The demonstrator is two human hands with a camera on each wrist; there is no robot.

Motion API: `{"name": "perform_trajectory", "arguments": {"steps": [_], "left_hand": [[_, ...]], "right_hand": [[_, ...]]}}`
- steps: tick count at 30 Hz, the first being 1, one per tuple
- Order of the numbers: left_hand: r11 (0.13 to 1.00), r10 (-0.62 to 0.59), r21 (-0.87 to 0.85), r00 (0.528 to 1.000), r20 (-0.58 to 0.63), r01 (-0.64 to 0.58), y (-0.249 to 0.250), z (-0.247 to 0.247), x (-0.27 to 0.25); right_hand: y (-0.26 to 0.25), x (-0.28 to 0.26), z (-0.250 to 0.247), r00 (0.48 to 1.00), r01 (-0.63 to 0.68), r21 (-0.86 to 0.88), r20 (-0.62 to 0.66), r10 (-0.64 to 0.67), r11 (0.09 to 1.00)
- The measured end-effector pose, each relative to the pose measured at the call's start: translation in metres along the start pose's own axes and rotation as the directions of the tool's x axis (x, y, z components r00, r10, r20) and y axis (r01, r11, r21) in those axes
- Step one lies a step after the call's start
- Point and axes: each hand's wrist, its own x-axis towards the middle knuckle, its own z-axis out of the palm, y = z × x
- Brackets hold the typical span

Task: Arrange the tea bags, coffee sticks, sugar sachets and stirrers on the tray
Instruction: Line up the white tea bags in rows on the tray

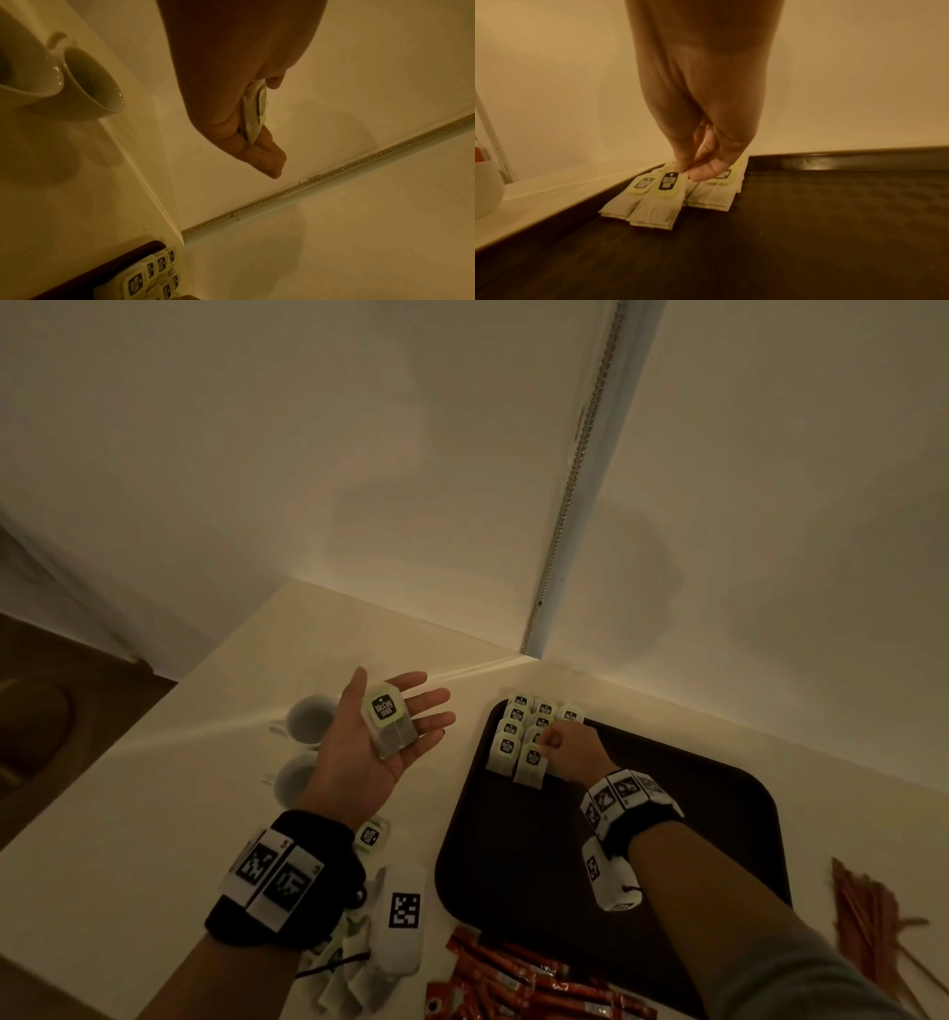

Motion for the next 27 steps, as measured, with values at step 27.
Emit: {"name": "perform_trajectory", "arguments": {"steps": [27], "left_hand": [[0.833,0.425,0.277,0.874,0.237,-0.48,0.007,0.046,-0.015]], "right_hand": [[-0.206,-0.124,-0.137,0.549,0.772,-0.223,-0.237,-0.802,0.595]]}}
